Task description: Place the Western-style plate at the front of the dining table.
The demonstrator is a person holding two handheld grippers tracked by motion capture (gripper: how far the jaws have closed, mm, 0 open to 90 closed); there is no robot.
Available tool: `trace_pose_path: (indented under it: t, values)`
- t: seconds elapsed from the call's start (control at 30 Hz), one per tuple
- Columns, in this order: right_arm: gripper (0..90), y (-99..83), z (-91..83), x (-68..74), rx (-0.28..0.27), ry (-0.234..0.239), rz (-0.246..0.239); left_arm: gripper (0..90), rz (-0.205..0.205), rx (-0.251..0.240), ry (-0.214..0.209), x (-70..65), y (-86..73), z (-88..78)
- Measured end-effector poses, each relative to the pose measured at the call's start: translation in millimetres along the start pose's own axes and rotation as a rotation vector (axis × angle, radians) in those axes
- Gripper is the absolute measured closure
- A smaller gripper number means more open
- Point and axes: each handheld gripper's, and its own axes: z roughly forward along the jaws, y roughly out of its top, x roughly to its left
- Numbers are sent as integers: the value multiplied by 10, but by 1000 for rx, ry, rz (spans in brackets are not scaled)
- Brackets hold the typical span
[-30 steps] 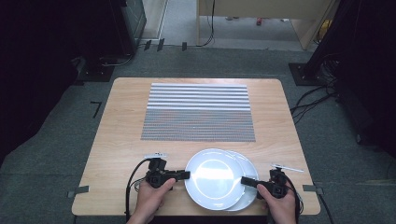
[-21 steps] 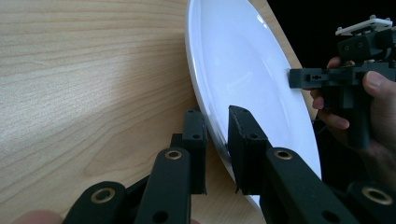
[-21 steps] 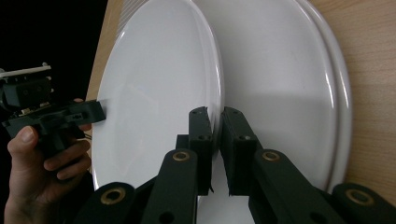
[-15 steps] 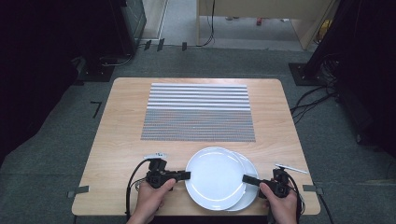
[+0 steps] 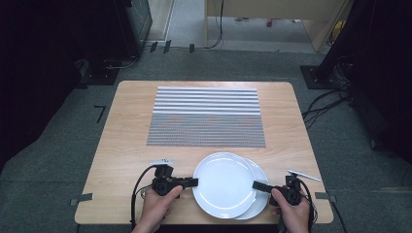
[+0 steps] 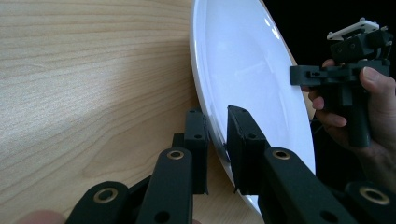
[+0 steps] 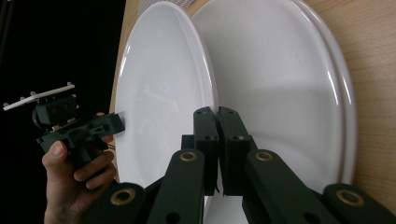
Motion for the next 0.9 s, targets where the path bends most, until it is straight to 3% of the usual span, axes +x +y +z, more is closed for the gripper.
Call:
trace_pose_path:
  t: [0.37,0.9]
  values:
    - [879,7,-6,-29,15,22,48,786,-3,4,2,3,-7,11]
    - [879,12,-20,-16,11,22,52,778,5,11,14,-13,-4,21]
